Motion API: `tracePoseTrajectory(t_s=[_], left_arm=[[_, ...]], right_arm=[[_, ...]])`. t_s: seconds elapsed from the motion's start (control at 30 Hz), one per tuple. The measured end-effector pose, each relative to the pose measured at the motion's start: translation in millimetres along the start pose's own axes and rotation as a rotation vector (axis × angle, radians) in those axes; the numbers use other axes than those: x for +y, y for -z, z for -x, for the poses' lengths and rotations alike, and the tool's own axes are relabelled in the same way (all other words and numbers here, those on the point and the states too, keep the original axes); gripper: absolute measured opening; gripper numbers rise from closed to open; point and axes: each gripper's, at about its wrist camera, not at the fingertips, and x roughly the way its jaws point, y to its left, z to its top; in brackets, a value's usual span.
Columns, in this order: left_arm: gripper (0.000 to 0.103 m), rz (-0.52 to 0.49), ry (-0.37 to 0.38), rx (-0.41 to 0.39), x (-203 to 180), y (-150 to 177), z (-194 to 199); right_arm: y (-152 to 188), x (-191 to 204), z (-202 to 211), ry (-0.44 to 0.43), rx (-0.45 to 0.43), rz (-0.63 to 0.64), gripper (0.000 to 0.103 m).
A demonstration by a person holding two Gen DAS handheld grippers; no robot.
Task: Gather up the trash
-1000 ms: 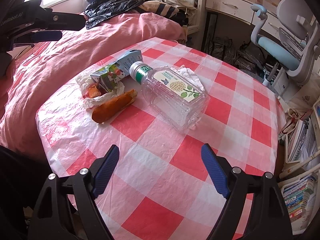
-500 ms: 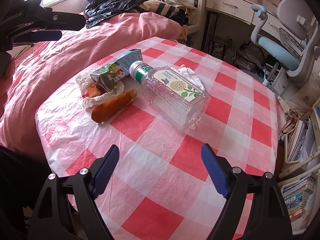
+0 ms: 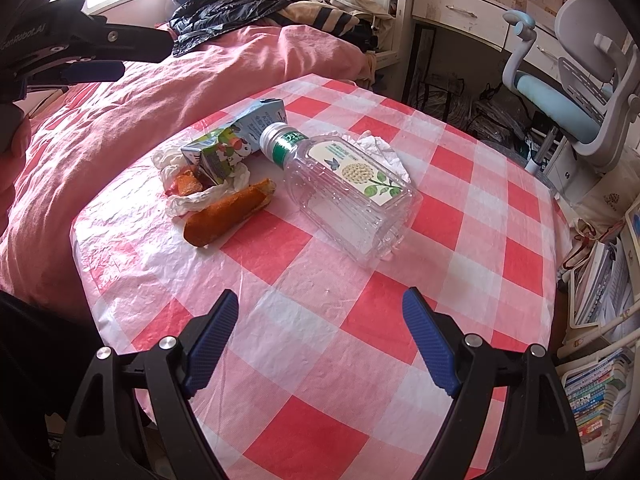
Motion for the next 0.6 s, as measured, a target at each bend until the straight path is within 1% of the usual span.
tracePoseTrajectory(t_s=[0.6], left_arm=[[0.095, -0.001, 0.000, 0.002, -0.1, -0.8, -0.3]], right_arm=[[0.2, 0.5, -0.9, 0.001, -0.001, 0.002, 0.082]])
